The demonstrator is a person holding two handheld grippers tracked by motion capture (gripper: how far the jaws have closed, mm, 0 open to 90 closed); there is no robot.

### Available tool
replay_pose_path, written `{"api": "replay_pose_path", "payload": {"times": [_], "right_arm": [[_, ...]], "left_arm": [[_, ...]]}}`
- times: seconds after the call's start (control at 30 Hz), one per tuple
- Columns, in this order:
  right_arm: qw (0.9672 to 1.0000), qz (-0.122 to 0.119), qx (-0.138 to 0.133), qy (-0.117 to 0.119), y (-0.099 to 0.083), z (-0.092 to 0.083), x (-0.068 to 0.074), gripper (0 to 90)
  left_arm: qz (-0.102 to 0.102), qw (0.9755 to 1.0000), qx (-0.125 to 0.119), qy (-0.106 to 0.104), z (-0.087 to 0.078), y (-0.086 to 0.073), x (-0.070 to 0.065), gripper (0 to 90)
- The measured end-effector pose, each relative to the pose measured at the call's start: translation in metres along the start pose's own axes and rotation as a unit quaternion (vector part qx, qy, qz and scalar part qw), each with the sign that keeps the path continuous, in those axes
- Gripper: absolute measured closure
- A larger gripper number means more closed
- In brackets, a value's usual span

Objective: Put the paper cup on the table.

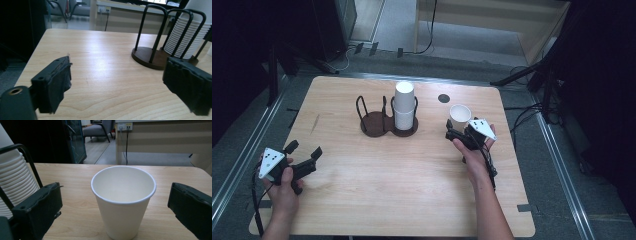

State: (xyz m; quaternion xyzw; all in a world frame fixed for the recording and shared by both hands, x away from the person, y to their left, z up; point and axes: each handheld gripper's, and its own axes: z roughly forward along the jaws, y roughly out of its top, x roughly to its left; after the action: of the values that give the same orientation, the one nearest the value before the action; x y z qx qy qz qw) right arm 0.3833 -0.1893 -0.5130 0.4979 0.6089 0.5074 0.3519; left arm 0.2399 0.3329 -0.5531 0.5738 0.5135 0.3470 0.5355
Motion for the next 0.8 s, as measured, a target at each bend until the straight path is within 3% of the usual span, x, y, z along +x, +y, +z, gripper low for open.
{"api": "replay_pose_path", "payload": {"times": [0.13, 0.33, 0.8], "right_arm": [[0.9999, 0.004, -0.008, 0.008, 0.004, -0.012, 0.001, 0.0], [0.9997, 0.001, -0.014, 0.018, 0.006, -0.024, 0.002, 0.0], [0.9999, 0.005, -0.010, 0.007, -0.005, -0.053, -0.009, 0.0]], "left_arm": [[0.006, 1.0000, 0.005, -0.007, 0.000, 0.000, -0.001, 0.6], [0.002, 1.0000, 0.005, -0.002, 0.000, 0.000, -0.001, 0.6], [0.006, 1.0000, 0.007, 0.001, 0.000, 0.000, -0.001, 0.5]]}}
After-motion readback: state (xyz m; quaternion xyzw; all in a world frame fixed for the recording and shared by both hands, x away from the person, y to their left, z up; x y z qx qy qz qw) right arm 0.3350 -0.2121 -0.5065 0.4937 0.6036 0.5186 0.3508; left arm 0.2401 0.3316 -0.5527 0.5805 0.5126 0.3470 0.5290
